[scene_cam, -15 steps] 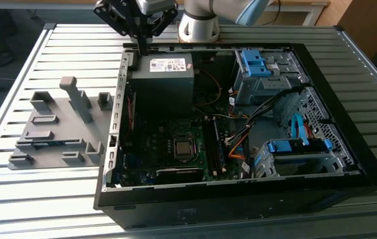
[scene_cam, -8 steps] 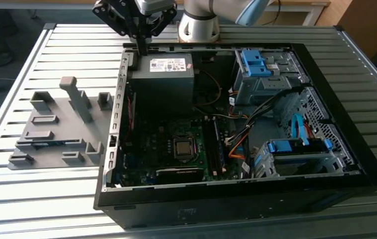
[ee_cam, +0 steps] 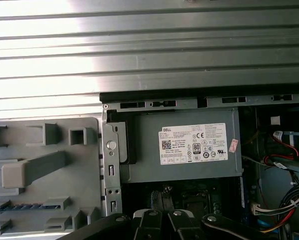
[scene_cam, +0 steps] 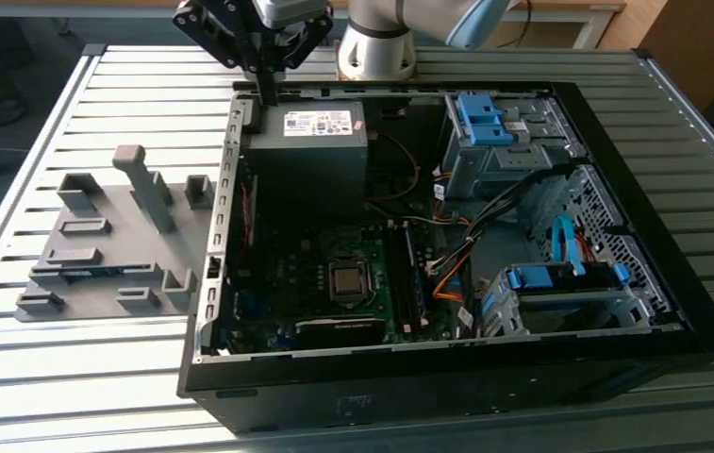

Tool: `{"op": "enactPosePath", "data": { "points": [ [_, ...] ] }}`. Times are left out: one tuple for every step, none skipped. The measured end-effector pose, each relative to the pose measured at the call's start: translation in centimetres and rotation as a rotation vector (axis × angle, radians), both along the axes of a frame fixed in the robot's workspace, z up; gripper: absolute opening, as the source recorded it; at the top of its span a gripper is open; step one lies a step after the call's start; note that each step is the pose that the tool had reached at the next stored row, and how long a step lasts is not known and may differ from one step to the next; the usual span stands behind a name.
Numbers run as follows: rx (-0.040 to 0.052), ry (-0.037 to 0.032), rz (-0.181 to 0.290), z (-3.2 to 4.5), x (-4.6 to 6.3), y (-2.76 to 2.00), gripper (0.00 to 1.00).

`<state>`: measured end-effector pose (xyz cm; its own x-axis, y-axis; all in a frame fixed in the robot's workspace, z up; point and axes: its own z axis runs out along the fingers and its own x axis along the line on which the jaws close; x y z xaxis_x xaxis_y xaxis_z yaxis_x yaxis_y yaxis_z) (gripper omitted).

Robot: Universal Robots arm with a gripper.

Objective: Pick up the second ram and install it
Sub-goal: 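Reach for the second ram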

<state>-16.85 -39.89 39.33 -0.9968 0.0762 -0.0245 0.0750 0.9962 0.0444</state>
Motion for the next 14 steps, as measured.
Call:
{"op": "enactPosePath", "data": {
  "points": [
    [0.0, 0.0, 0.0, 0.0, -0.02, 0.0, 0.11],
    [0.0, 0.0, 0.0, 0.0, -0.04, 0.0, 0.11],
    [0.0, 0.0, 0.0, 0.0, -0.07, 0.0, 0.11],
    [0.0, 0.0, 0.0, 0.0, -0.09, 0.0, 0.11],
    [0.0, 0.0, 0.0, 0.0, -0.11, 0.0, 0.11],
    [0.0, 0.0, 0.0, 0.0, -0.13, 0.0, 0.11],
    [0.0, 0.0, 0.0, 0.0, -0.15, 0.0, 0.11],
    [0.0, 0.0, 0.0, 0.0, -0.17, 0.0, 0.11],
    [0.0, 0.0, 0.0, 0.0, -0.19, 0.0, 0.11],
    [0.0, 0.0, 0.0, 0.0, -0.21, 0.0, 0.11],
    [0.0, 0.0001, 0.0, 0.0, -0.23, 0.0, 0.11],
    [0.0, 0.0, 0.0, 0.0, -0.26, 0.0, 0.11],
    [0.0, 0.0, 0.0, 0.0, -0.28, 0.0, 0.11],
    [-0.0001, 0.0, 0.0, 0.0, -0.3, 0.0, 0.11]
  ]
}}
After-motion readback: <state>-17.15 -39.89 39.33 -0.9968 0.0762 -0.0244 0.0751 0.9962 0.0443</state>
